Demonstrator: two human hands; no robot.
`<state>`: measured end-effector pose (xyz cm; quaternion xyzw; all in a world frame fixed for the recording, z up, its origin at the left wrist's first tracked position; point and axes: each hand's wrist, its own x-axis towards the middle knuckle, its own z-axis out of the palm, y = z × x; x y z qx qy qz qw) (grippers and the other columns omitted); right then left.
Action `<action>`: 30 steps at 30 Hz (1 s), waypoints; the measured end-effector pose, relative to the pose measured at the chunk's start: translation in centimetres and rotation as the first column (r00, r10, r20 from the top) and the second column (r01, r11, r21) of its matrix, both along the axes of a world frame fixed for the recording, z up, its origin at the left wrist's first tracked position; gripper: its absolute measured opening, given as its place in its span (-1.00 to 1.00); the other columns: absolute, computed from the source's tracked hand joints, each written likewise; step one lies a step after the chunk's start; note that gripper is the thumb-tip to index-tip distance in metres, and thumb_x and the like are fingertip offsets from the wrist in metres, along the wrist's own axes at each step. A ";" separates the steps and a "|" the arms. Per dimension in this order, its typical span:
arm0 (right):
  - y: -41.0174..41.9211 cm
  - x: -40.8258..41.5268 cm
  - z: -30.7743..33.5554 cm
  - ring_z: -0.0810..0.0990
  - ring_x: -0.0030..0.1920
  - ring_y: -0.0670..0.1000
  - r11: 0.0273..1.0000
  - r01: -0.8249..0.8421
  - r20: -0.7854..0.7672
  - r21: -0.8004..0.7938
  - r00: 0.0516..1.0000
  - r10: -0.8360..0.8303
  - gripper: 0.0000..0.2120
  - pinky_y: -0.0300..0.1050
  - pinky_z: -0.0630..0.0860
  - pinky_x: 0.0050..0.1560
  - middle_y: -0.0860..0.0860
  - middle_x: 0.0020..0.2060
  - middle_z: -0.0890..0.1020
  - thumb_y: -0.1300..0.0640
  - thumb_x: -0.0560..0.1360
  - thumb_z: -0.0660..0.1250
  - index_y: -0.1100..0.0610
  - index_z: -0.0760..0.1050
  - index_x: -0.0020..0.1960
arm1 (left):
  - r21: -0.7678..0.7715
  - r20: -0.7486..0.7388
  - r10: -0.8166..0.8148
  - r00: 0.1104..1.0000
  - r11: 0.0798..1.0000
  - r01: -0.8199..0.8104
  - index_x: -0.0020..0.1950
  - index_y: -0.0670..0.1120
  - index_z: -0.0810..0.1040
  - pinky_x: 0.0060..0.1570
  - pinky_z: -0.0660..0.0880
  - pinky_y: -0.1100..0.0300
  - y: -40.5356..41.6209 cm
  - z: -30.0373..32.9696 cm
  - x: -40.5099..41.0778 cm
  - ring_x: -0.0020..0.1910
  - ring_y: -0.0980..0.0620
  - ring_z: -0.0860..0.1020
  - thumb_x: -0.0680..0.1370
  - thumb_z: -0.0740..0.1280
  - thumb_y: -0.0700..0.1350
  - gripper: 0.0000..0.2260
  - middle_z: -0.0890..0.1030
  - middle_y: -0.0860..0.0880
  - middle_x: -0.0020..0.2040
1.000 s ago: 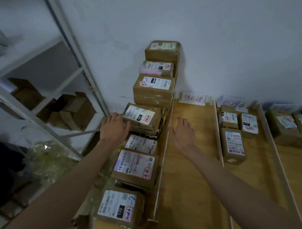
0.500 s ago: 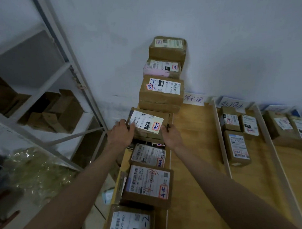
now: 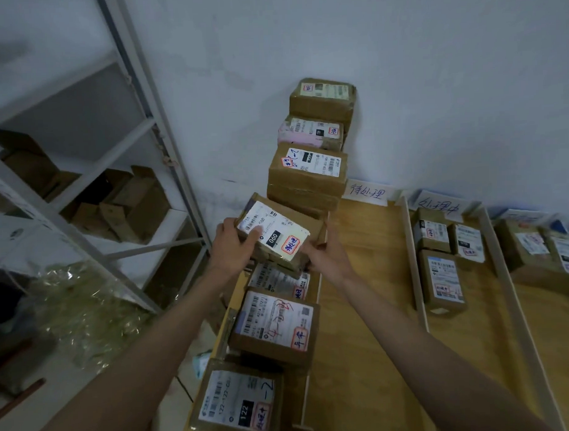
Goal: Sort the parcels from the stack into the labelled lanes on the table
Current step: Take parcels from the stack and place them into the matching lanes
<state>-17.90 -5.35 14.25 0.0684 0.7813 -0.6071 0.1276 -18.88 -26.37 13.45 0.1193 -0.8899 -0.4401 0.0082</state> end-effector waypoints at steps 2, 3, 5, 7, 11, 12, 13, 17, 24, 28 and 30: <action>0.5 0.7 0.5 0.58 0.21 0.03 0.998 -0.044 0.028 -0.034 0.999 0.045 -0.11 -0.10 0.67 -0.06 -0.04 0.33 0.49 -0.02 0.44 0.52 -0.13 0.03 0.56 | 0.028 -0.028 -0.040 0.999 0.999 0.040 0.35 -0.07 0.36 0.01 0.64 0.04 -0.5 0.7 0.4 0.12 0.01 0.59 0.55 0.31 0.22 -0.49 0.49 -0.08 0.26; 0.8 1.1 1.0 0.60 0.18 0.06 0.998 -0.052 0.044 -0.047 0.998 0.055 -0.17 -0.19 0.65 -0.17 0.00 0.32 0.48 0.02 0.46 0.51 -0.07 0.08 0.54 | 0.020 -0.038 -0.064 0.997 0.998 0.065 0.34 -0.07 0.37 -0.02 0.65 0.08 -0.8 1.1 0.5 0.10 0.01 0.60 0.54 0.32 0.22 -0.49 0.51 -0.08 0.25; 1.4 1.6 1.9 0.65 0.11 0.12 0.997 -0.054 0.076 -0.056 0.995 0.058 -0.42 -0.27 0.61 -0.27 0.09 0.30 0.51 0.03 0.52 0.44 0.00 0.21 0.40 | -0.019 -0.041 -0.115 0.993 0.993 0.114 0.32 -0.06 0.39 -0.03 0.65 0.09 -1.1 2.0 0.7 0.09 0.01 0.61 0.53 0.31 0.27 -0.47 0.53 -0.05 0.22; 2.2 1.9 2.6 0.66 0.09 0.15 0.998 -0.042 0.081 -0.042 0.996 0.046 -0.56 -0.30 0.59 -0.31 0.13 0.25 0.53 -0.01 0.55 0.38 0.03 0.25 0.31 | -0.042 -0.039 -0.152 0.988 0.988 0.151 0.27 -0.01 0.43 -0.04 0.66 0.06 -1.3 2.6 0.7 0.09 0.02 0.62 0.44 0.28 0.42 -0.38 0.57 -0.03 0.18; 3.4 2.5 3.5 0.61 0.14 0.13 0.999 -0.023 0.025 0.029 0.999 0.022 -0.51 -0.13 0.63 -0.07 0.11 0.20 0.54 -0.04 0.55 0.38 0.10 0.27 0.35 | -0.043 -0.039 -0.201 0.979 0.979 0.199 0.22 0.02 0.44 -0.01 0.64 -0.03 -0.6 2.8 0.3 0.07 0.04 0.63 0.38 0.29 0.47 -0.36 0.59 -0.03 0.15; 3.8 2.6 3.7 0.60 0.14 0.12 0.999 -0.004 0.012 0.039 1.000 0.004 -0.51 -0.04 0.63 0.05 0.11 0.19 0.54 -0.03 0.55 0.39 0.11 0.27 0.35 | -0.046 -0.046 -0.212 0.976 0.977 0.210 0.22 0.02 0.42 0.02 0.63 -0.04 0.0 3.3 0.4 0.08 0.03 0.61 0.40 0.30 0.43 -0.40 0.57 -0.03 0.16; 4.2 2.9 4.1 0.59 0.12 0.09 0.999 0.017 -0.004 0.041 1.000 -0.017 -0.52 0.01 0.61 0.12 0.09 0.16 0.54 0.00 0.55 0.39 0.12 0.28 0.34 | -0.049 -0.049 -0.224 0.973 0.974 0.222 0.22 0.03 0.40 0.04 0.61 -0.05 0.6 3.7 0.4 0.09 0.03 0.60 0.42 0.30 0.39 -0.44 0.56 -0.04 0.16; 6.3 3.9 5.3 0.58 0.05 -0.02 0.996 0.078 -0.037 0.034 0.996 -0.076 -0.62 -0.06 0.61 0.10 -0.04 0.01 0.53 0.05 0.55 0.40 0.12 0.32 0.26 | -0.068 -0.077 -0.290 0.954 0.956 0.285 0.25 0.02 0.39 0.07 0.60 -0.05 3.0 4.7 0.5 0.10 0.02 0.58 0.46 0.27 0.36 -0.46 0.55 -0.04 0.16; 10.6 6.5 7.0 0.59 0.02 -0.04 0.956 0.011 -0.018 0.293 1.000 -0.006 -0.78 -0.22 0.50 -0.07 -0.02 0.00 0.65 -0.05 0.58 0.34 0.06 0.59 0.12 | -0.024 -0.118 -0.417 0.901 0.909 0.417 0.34 -0.11 0.41 -0.11 0.47 0.33 7.7 5.3 0.9 0.09 0.05 0.55 0.58 0.35 0.09 -0.58 0.56 0.01 0.16; 13.2 8.1 6.4 0.61 0.02 -0.04 0.942 0.116 -0.017 0.314 0.993 -0.116 -0.74 -0.20 0.52 -0.08 -0.05 -0.03 0.66 -0.08 0.55 0.37 0.07 0.62 0.10 | 0.058 -0.089 -0.495 0.864 0.864 0.501 0.35 -0.07 0.38 0.04 0.56 0.14 10.7 5.7 0.9 0.17 0.02 0.55 0.56 0.37 0.11 -0.55 0.57 -0.02 0.21; 14.4 8.7 5.6 0.63 0.03 0.00 0.940 0.184 0.007 0.287 0.981 -0.194 -0.76 -0.12 0.57 -0.01 -0.01 -0.02 0.67 -0.07 0.54 0.37 0.08 0.62 0.06 | 0.092 -0.080 -0.520 0.850 0.846 0.526 0.38 -0.07 0.37 0.17 0.55 -0.02 12.3 5.6 0.9 0.21 -0.01 0.54 0.54 0.38 0.14 -0.50 0.55 -0.05 0.26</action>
